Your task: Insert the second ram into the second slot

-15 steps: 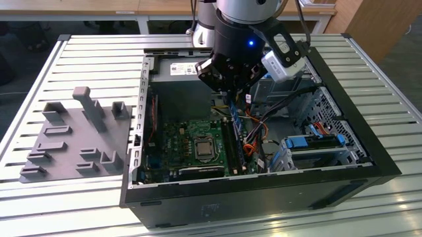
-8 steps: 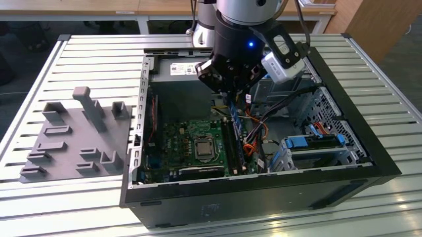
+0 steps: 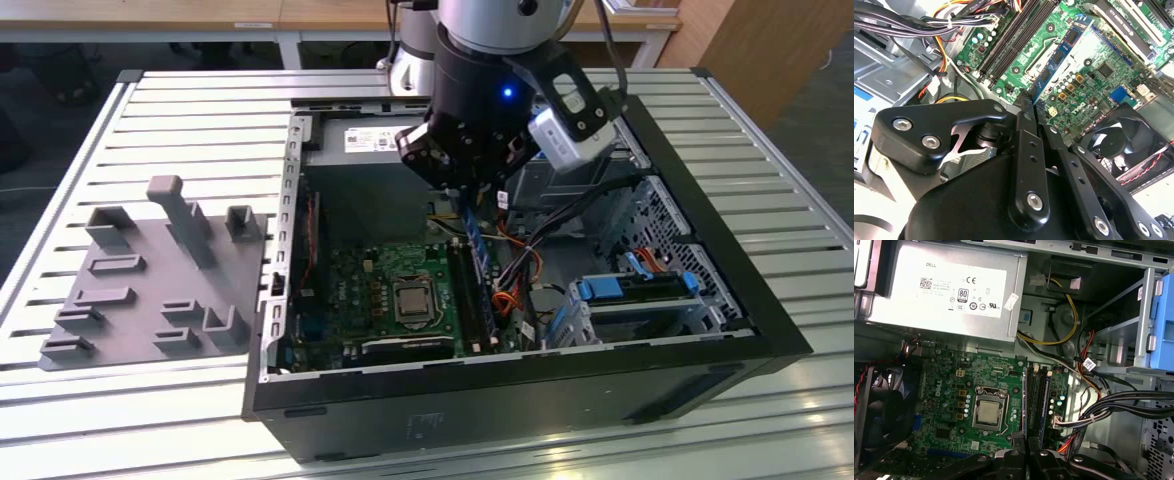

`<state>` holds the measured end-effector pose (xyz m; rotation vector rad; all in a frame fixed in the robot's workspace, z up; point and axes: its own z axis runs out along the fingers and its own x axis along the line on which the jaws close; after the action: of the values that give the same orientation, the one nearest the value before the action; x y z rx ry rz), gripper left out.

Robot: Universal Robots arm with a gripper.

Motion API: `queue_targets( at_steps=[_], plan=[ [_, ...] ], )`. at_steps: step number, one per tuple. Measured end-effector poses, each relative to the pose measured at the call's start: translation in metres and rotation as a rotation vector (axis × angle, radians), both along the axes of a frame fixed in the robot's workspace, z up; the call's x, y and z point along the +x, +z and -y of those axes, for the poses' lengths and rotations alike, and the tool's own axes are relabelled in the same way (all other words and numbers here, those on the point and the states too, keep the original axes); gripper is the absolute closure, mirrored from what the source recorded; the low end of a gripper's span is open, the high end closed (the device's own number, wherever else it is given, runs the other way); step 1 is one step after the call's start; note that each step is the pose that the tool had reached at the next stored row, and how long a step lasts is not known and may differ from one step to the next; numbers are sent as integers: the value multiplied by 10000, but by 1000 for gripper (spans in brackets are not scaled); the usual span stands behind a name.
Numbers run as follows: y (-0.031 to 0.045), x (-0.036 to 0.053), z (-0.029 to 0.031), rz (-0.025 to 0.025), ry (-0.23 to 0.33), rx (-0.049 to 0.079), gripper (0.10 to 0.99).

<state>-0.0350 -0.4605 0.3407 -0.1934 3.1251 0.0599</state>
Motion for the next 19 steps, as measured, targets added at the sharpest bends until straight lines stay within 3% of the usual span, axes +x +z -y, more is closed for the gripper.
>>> queue_targets(
  at_steps=[19],
  plan=[
    [-39,0,15,1,-1,2,949]
  ],
)
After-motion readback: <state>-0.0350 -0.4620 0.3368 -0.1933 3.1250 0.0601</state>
